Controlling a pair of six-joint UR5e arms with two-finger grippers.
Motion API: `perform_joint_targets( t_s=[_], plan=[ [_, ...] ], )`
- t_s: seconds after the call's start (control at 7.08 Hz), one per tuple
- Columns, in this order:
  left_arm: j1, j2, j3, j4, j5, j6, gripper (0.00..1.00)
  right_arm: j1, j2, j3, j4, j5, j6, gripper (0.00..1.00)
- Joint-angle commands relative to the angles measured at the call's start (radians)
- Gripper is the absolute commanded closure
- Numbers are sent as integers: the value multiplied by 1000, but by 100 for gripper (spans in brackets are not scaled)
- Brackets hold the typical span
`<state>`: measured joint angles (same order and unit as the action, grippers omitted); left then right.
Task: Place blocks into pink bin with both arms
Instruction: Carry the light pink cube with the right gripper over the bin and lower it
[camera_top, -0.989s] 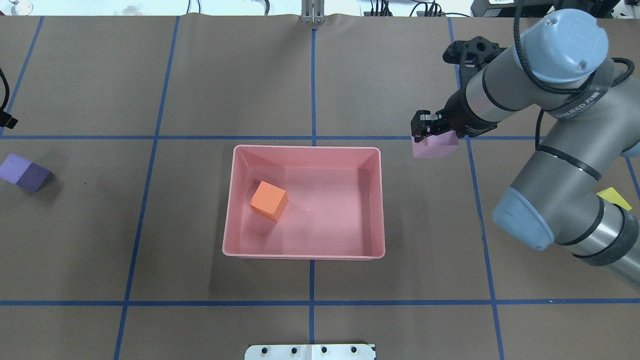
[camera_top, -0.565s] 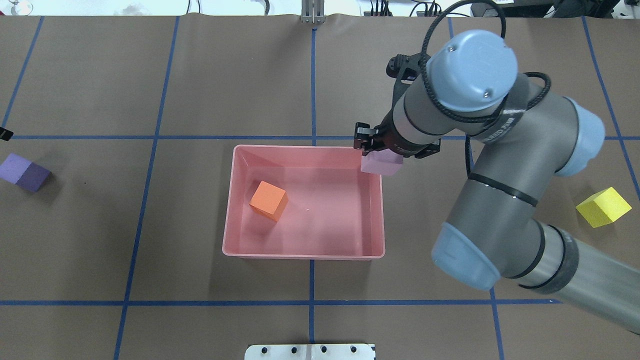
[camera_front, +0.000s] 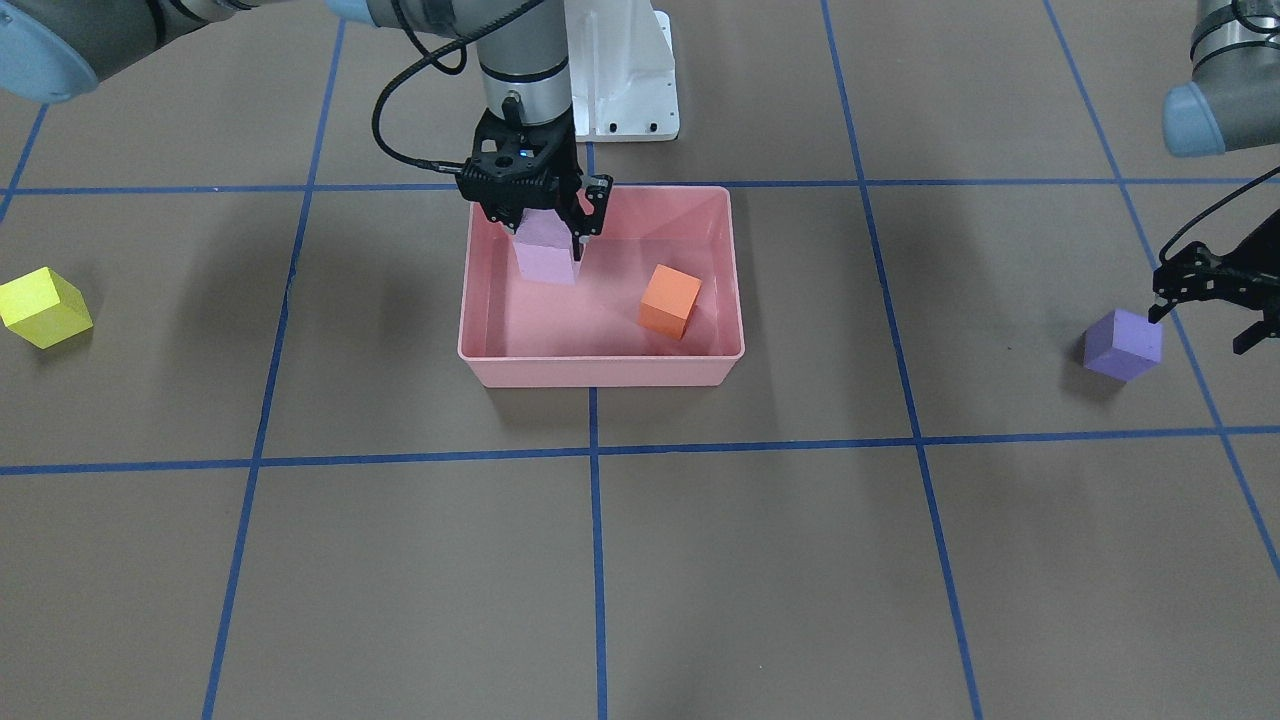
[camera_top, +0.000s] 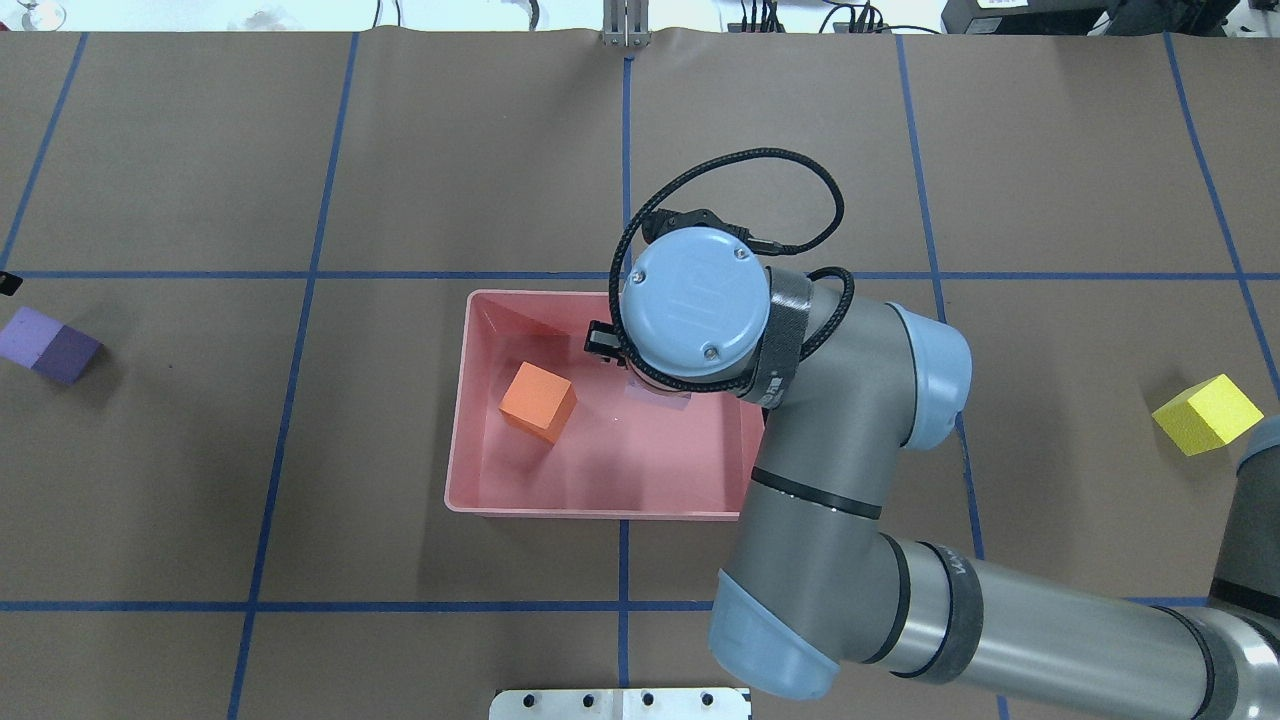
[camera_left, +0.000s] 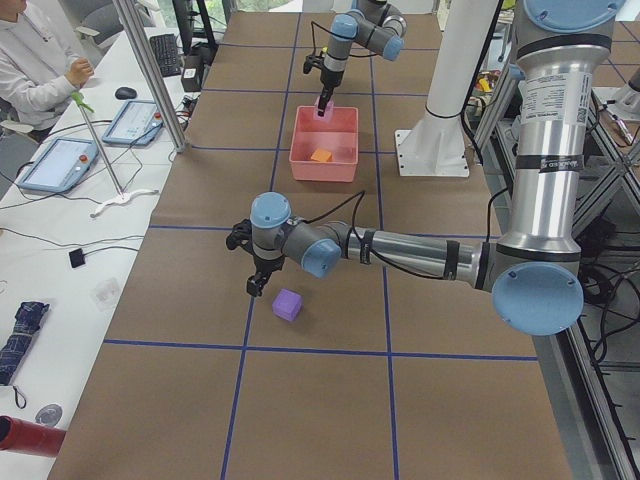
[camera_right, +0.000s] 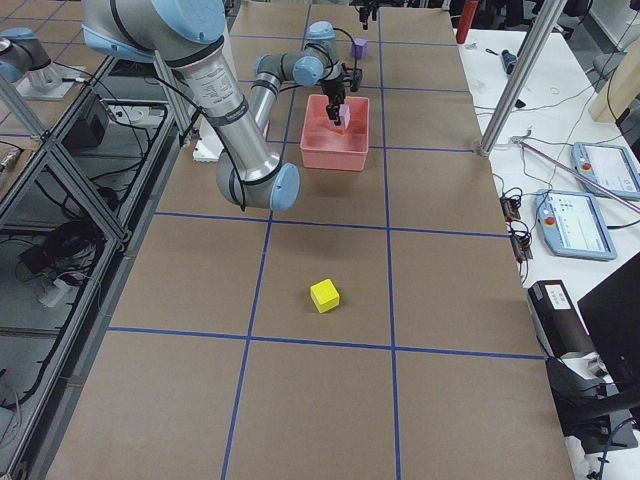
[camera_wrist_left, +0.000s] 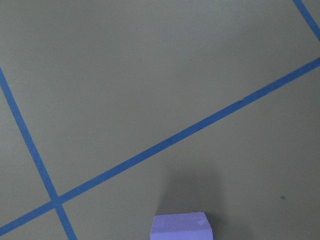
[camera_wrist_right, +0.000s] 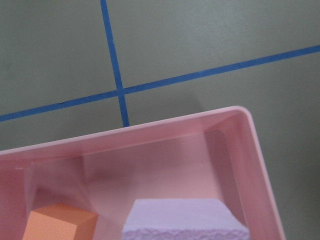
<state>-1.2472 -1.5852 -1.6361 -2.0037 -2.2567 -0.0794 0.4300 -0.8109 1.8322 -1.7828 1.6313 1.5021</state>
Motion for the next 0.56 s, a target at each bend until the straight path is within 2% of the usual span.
perform_joint_targets(
  t_s=[0.0, 0.14, 0.28, 0.42],
  plan=[
    [6, 17, 95, -152, 3, -9, 0, -19, -1, 16, -1, -27, -12, 0],
    [9, 11, 160, -275, 3, -145, 0, -10, -7, 44, -6, -24, -70, 0],
    [12, 8, 179, -335, -1, -205, 0, 36, -10, 58, -9, 30, -112, 0],
    [15, 14, 177, -343, -1, -212, 0, 85, -31, 80, -9, 79, -159, 0]
  ],
)
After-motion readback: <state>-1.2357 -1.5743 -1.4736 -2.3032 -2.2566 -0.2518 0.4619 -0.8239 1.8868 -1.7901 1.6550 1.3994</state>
